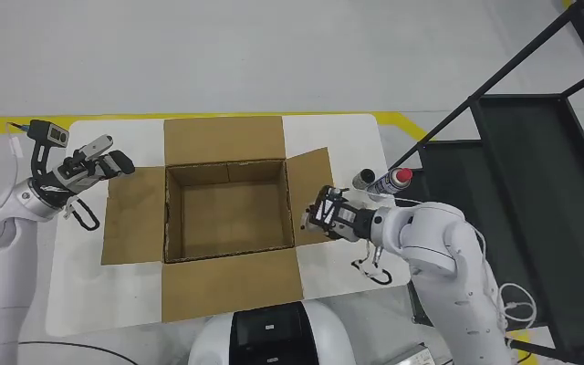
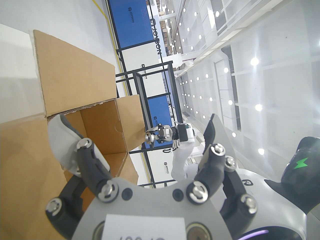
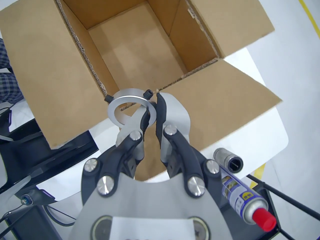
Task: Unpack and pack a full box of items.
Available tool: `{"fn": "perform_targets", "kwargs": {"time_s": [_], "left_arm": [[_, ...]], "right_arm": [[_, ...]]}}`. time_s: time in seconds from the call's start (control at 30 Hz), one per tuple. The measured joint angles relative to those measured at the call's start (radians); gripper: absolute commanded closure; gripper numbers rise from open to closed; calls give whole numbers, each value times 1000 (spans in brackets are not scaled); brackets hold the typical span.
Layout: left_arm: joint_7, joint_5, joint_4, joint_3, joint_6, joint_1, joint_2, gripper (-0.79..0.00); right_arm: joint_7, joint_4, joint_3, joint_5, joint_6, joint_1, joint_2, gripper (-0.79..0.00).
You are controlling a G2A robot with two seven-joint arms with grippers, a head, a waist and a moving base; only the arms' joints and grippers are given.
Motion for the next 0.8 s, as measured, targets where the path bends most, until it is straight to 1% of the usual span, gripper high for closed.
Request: {"fn": "perform_targets", "kwargs": {"time_s": [0.1, 0.2, 0.3, 0.4, 0.53, 0.67, 0.8], "left_arm": [[0, 0, 0, 0, 0, 0, 0, -785], [0, 0, 0, 0, 0, 0, 0, -785], [0, 0, 0, 0, 0, 0, 0, -785], [0, 0, 0, 0, 0, 0, 0, -785], [0, 0, 0, 0, 0, 0, 0, -785], [0, 0, 0, 0, 0, 0, 0, -785], [0, 0, 0, 0, 0, 0, 0, -785]], "right_arm": [[-31, -41, 156, 99, -31, -101, 29, 0], [-63, -30, 298, 170, -63, -185, 50, 0], [-68, 9, 371, 195, -68, -245, 67, 0], [-59, 70, 352, 195, -59, -257, 85, 0], [-18, 190, 281, 170, -18, -201, 108, 0], [58, 307, 211, 109, 68, -114, 120, 0], [100, 373, 142, 16, 157, -61, 122, 0]]}}
